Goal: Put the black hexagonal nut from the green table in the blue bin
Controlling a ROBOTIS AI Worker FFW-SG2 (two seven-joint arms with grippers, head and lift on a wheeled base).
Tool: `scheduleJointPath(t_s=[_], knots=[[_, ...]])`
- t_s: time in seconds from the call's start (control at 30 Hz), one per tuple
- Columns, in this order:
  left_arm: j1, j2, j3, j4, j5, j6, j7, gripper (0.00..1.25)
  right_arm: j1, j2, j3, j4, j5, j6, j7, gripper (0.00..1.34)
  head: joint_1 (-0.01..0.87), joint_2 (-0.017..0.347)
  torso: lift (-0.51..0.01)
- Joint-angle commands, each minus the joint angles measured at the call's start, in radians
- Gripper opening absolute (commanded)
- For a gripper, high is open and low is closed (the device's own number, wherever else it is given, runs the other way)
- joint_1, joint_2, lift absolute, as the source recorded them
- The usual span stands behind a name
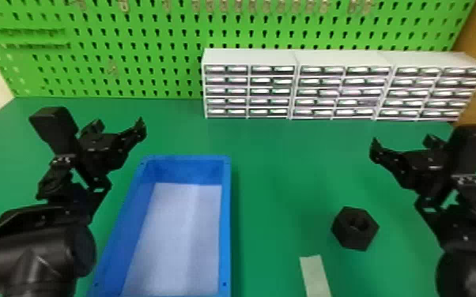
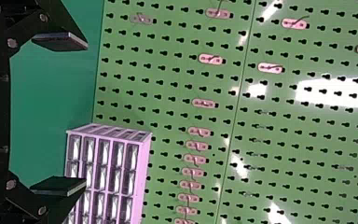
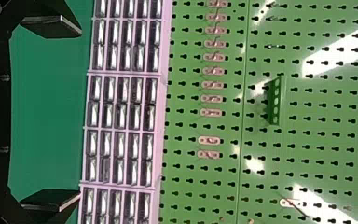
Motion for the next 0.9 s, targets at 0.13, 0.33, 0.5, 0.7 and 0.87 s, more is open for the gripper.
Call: scheduleJointPath(t_s=[0.13,0.33,0.5,0.7,0.87], knots=[[0.000,-0.003,0.000,0.000,0.000,0.000,0.000,1.00,0.000,0.000,0.000,0.000,0.000,0.000,0.000,1.25,0.686,0.051,-0.097],[0.000,-0.003,0.002,0.000,0.000,0.000,0.000,1.00,0.000,0.000,0.000,0.000,-0.002,0.000,0.000,1.25,0.686,0.051,-0.097],[0.000,-0.003,0.000,0.000,0.001,0.000,0.000,1.00,0.000,0.000,-0.001,0.000,-0.003,0.002,0.000,1.25,0.686,0.051,-0.097],[0.001,-0.003,0.003,0.000,0.001,-0.002,0.000,1.00,-0.014,0.000,-0.011,-0.002,-0.012,0.025,0.000,1.25,0.686,0.051,-0.097],[0.001,-0.003,0.002,0.000,0.001,-0.002,0.000,1.00,-0.038,-0.002,-0.017,-0.018,-0.014,0.071,0.000,1.25,0.686,0.051,-0.097]])
